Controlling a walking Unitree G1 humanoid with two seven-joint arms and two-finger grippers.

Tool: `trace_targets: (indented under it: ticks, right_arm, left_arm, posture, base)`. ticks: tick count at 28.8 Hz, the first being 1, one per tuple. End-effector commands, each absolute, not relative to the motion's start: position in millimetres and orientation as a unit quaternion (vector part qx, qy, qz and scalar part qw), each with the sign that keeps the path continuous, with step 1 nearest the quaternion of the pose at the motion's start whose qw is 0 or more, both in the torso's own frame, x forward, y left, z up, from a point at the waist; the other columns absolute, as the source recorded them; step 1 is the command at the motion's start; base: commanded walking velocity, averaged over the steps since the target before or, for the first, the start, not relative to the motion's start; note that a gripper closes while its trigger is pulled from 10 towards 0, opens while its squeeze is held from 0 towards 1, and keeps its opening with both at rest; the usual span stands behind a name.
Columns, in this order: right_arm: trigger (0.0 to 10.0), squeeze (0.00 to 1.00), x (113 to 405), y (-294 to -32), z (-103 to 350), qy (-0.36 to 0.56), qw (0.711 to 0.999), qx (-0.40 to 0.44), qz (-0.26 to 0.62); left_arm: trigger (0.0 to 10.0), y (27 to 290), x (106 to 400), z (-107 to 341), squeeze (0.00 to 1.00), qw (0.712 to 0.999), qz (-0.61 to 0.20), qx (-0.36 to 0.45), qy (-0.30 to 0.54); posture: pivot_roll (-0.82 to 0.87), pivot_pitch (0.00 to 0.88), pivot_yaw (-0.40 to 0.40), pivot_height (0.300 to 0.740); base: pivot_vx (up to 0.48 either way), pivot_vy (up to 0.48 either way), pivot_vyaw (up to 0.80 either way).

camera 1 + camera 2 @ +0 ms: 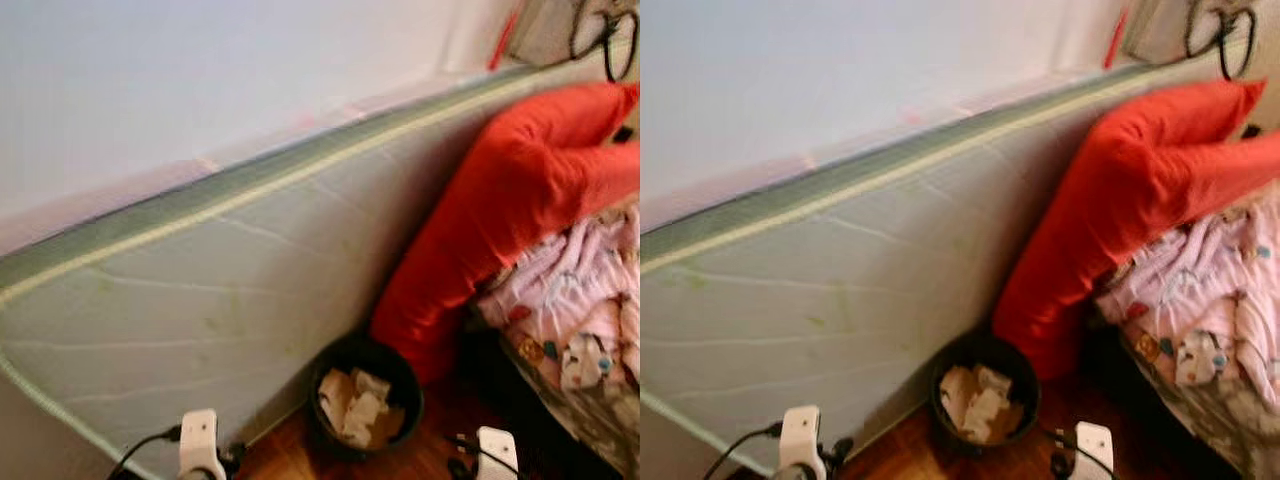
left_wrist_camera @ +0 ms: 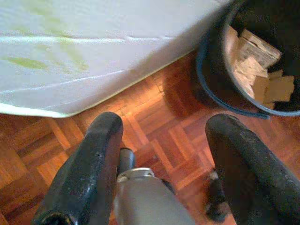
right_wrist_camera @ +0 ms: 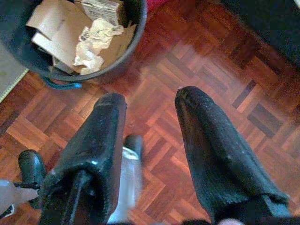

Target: Clean up the room

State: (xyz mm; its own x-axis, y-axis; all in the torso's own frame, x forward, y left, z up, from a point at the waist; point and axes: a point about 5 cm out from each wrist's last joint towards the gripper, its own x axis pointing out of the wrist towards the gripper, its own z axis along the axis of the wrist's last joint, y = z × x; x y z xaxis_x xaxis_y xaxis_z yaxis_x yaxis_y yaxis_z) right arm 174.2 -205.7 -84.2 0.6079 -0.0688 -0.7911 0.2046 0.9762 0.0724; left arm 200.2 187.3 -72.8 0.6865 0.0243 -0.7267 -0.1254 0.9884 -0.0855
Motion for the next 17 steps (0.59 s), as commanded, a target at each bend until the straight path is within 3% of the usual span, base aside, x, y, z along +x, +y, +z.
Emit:
trace_targets:
  ticks: [1,9,17]
  right_arm:
    - [10.0,0.0,181.2,-199.4,-83.5,0.453,0.874,0.154,-0.081]
    - [10.0,0.0,180.3,-200.0,-83.8,0.455,0.875,0.146,-0.078]
    - [10.0,0.0,180.1,-200.4,-83.6,0.447,0.878,0.147,-0.086]
  left_arm:
    - [10.0,211.9,180.7,-81.7,0.0,0.869,-0.029,0.047,0.492]
    - [10.0,211.5,179.7,-82.2,0.0,0.868,-0.03,0.047,0.493]
    - [10.0,211.8,178.7,-82.6,0.0,0.868,-0.03,0.048,0.494]
  posture:
    - [0.1,0.0,-0.025,0.74]
    - [0.1,0.0,-0.025,0.74]
    - [0.09,0.0,-0.023,0.74]
  base:
    - [0.0,-0.461,-0.8]
    - [0.0,-0.464,-0.74]
    - [0.0,-0.464,0.0]
